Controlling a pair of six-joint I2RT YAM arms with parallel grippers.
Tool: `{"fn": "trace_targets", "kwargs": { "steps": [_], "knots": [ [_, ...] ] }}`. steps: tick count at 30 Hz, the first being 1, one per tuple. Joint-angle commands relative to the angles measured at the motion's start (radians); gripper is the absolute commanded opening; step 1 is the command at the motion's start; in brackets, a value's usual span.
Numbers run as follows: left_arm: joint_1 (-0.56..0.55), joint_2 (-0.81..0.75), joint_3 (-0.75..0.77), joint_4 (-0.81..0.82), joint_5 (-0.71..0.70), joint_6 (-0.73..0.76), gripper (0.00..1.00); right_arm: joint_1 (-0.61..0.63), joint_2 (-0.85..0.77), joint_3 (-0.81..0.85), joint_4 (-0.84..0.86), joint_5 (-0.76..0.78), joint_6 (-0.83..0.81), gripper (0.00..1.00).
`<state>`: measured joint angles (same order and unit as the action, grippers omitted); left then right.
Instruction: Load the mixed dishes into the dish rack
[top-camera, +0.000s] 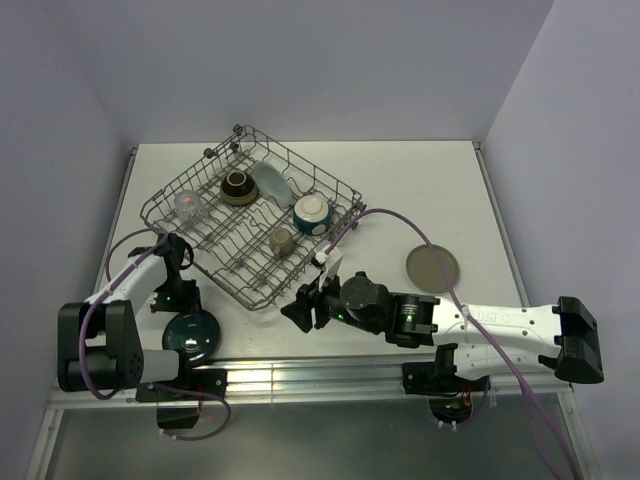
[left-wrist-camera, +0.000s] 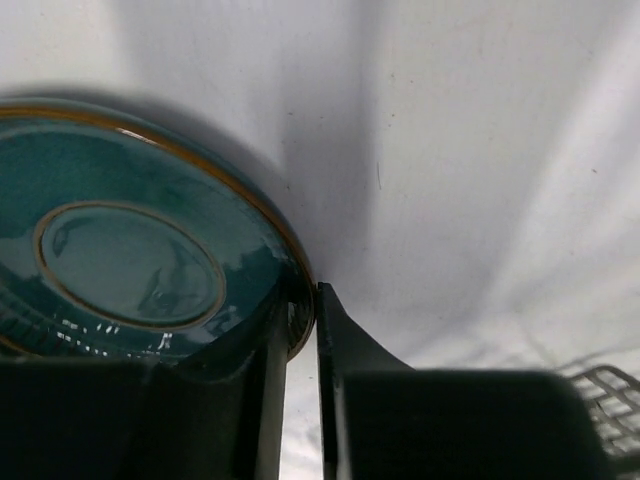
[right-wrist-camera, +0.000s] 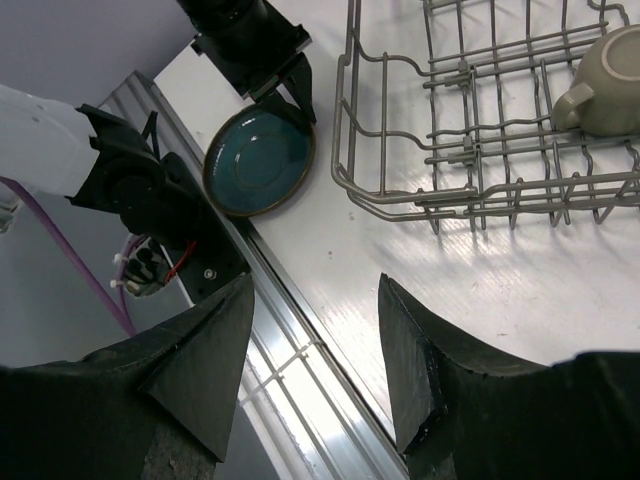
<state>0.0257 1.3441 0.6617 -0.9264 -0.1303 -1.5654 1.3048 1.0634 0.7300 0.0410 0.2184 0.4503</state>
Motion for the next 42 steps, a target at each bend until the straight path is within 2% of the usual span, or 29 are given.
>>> {"fn": "trace_targets", "kwargs": {
  "steps": [1, 2, 3, 4, 11, 17, 23, 29, 32, 36, 42],
  "knots": [
    [-0.001, -0.046, -0.132, 0.093, -0.06, -0.033, 0.15, 0.007, -0.036, -0.009, 0.049, 0.027, -0.016, 0.6],
    [-0.001, -0.074, -0.143, 0.1, -0.068, -0.035, 0.12, 0.005, -0.036, -0.011, 0.051, 0.03, -0.013, 0.6],
    [-0.001, -0.097, -0.155, 0.106, -0.08, -0.033, 0.03, 0.005, -0.036, -0.012, 0.054, 0.03, -0.012, 0.6],
    [-0.001, -0.14, -0.157, 0.101, -0.087, -0.033, 0.0, 0.007, -0.036, -0.017, 0.056, 0.03, -0.01, 0.6],
    [-0.001, -0.249, -0.076, -0.027, -0.172, -0.01, 0.0, 0.007, 0.016, 0.012, 0.076, -0.008, -0.002, 0.6],
    [-0.001, -0.328, -0.014, -0.117, -0.209, 0.07, 0.0, 0.007, 0.153, 0.084, 0.109, -0.042, -0.008, 0.6],
    [-0.001, -0.473, -0.04, -0.14, -0.167, 0.088, 0.0, 0.019, 0.311, 0.242, 0.088, -0.112, -0.051, 0.59],
    [-0.001, -0.522, -0.037, -0.166, -0.149, 0.119, 0.0, 0.021, 0.51, 0.419, 0.045, -0.262, -0.11, 0.59],
    [-0.01, -0.562, -0.039, -0.164, -0.131, 0.128, 0.0, 0.021, 0.601, 0.488, 0.033, -0.289, -0.121, 0.59],
    [-0.015, -0.609, -0.02, -0.172, -0.15, 0.16, 0.0, 0.019, 0.638, 0.505, 0.071, -0.342, -0.127, 0.59],
    [-0.015, -0.617, 0.016, -0.189, -0.126, 0.209, 0.0, 0.016, 0.647, 0.534, 0.007, -0.389, -0.186, 0.59]
  ]
}}
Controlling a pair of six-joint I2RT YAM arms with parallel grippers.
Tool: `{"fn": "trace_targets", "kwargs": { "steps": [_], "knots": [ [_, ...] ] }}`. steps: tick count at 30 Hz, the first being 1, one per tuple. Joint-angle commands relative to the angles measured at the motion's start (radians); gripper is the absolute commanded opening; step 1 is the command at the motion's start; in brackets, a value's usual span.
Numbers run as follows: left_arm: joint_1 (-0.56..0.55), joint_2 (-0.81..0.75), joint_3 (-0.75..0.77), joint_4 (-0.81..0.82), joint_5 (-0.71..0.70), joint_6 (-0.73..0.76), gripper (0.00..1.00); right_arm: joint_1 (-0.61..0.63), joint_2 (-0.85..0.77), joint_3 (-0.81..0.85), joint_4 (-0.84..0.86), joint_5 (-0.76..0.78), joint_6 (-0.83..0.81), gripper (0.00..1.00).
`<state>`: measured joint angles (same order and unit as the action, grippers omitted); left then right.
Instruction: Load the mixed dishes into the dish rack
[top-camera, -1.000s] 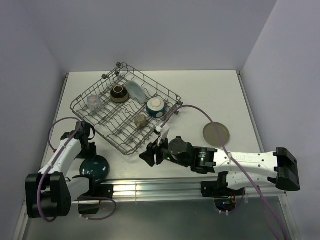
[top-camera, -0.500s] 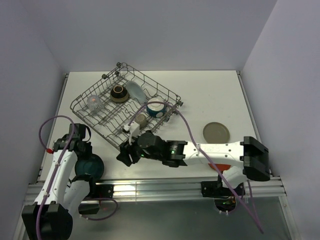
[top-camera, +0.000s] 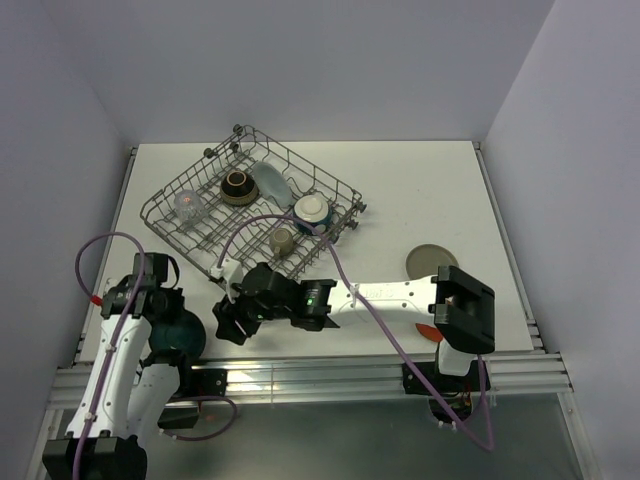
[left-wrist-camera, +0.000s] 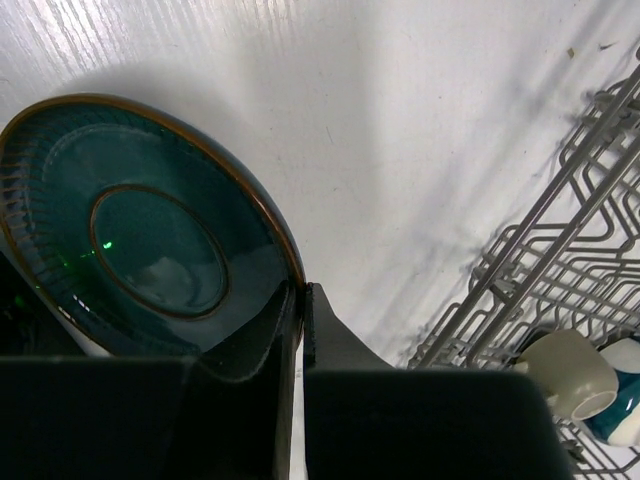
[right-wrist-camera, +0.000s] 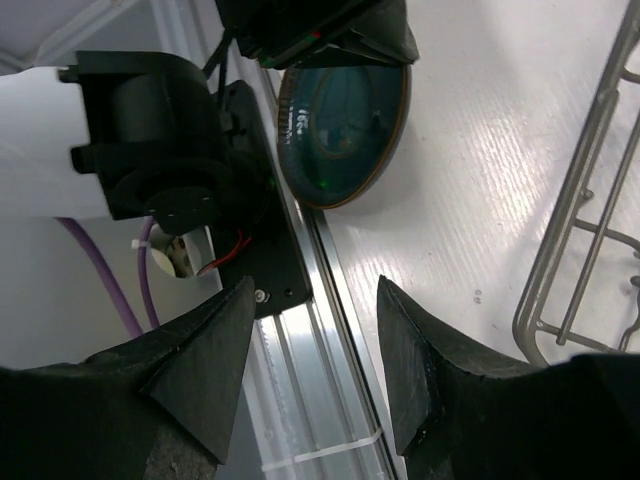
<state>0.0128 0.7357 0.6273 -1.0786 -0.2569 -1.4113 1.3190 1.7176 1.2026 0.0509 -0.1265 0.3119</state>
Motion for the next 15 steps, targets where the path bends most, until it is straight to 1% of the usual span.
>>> {"fn": "trace_targets", "kwargs": {
  "steps": [1, 7, 11, 15],
  "knots": [
    [-0.002, -0.012, 0.057, -0.038, 0.008, 0.067, 0.0, 0.003, -0.007, 0.058, -0.002, -0.059, -0.053, 0.59],
    [-0.004, -0.055, 0.063, -0.033, 0.053, 0.132, 0.0, 0.003, 0.037, 0.081, -0.026, -0.055, -0.085, 0.59],
    [-0.004, -0.081, 0.083, -0.052, 0.067, 0.149, 0.0, 0.003, 0.094, 0.11, -0.046, -0.003, -0.105, 0.6],
    [-0.004, -0.096, 0.081, -0.061, 0.094, 0.152, 0.0, 0.002, 0.132, 0.143, -0.045, 0.011, -0.116, 0.61]
  ]
}}
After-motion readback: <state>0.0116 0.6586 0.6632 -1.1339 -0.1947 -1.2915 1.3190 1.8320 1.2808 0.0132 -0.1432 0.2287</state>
